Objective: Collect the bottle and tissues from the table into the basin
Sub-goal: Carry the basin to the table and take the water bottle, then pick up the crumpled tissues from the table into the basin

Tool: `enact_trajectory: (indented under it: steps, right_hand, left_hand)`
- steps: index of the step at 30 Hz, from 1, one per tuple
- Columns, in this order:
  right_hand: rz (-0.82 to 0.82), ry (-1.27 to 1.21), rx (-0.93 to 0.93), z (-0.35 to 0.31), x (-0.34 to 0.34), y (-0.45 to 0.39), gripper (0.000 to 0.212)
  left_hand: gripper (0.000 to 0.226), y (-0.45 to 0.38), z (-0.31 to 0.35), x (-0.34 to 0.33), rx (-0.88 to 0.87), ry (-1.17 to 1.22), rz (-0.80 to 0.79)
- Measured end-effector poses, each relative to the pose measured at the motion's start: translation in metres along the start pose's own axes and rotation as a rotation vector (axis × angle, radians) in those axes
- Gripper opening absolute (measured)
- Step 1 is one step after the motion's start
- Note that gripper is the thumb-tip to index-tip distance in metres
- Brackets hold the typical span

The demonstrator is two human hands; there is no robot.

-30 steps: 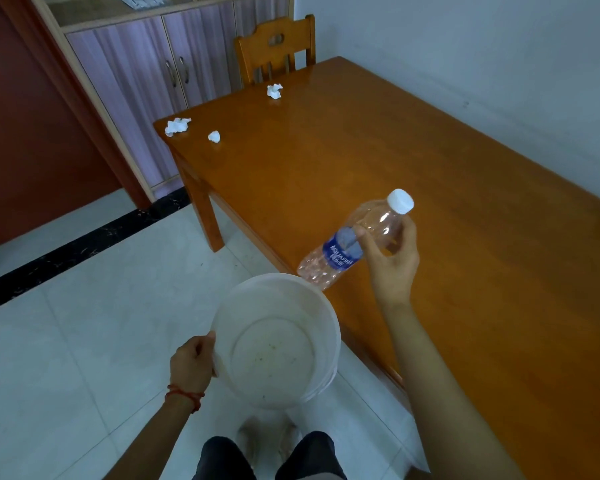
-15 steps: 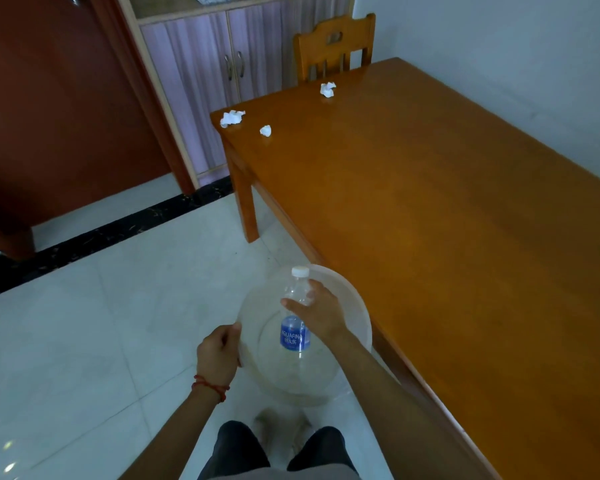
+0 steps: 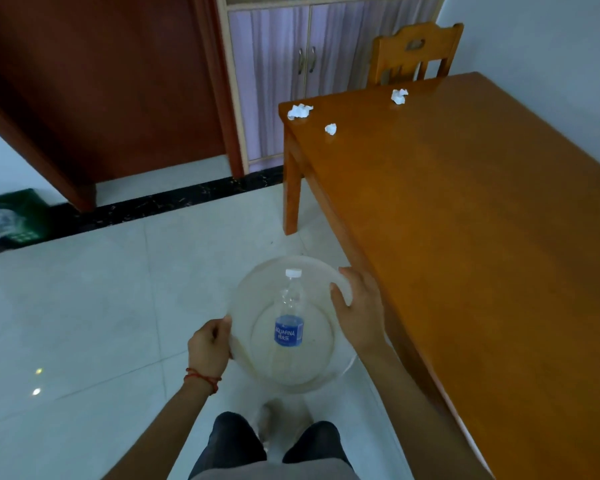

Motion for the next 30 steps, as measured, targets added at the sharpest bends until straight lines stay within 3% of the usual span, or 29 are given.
enact_trajectory:
  steps: [2,7,12,21,30]
  right_hand:
    - [-0.018,0.023,-0.050,0.005,-0.006,0.002,0.040]
    - [-0.268,-0.099,-0.198,0.005,-0.041,0.011,0.045]
    - [-0.385,-0.295,-0.188,-0.020,-0.069,0.013,0.036]
    - [-0.406,-0.325,-0.095,-0.077,-0.105,-0.008,0.026]
    - [-0.379,-0.338,-0.063,-0.151,-0.167,-0.066,0.027]
  left_hand:
    - [0.036,0.001,-0.004,0.017,0.024,0.022,0.056]
    - [0.039,0.005,-0.014,0.055,0.071,0.067,0.176]
    - [0.051,0.011,-0.020,0.086,0.084,0.080,0.277]
    - [0.040,-0.005,-0.033,0.131,0.155,0.118,0.369]
    - [0.031,-0.112,-0.042,0.185,0.176,0.156,0.364]
Point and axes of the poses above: each hand's wrist, its own y-axis away from the middle knuckle, its own x-axis out of the back of the hand, z = x × y, the point moved 6 cm from there along -y, towards the middle knuckle, and after that the axes turned 11 degrees about y, right-handed, at the moved point
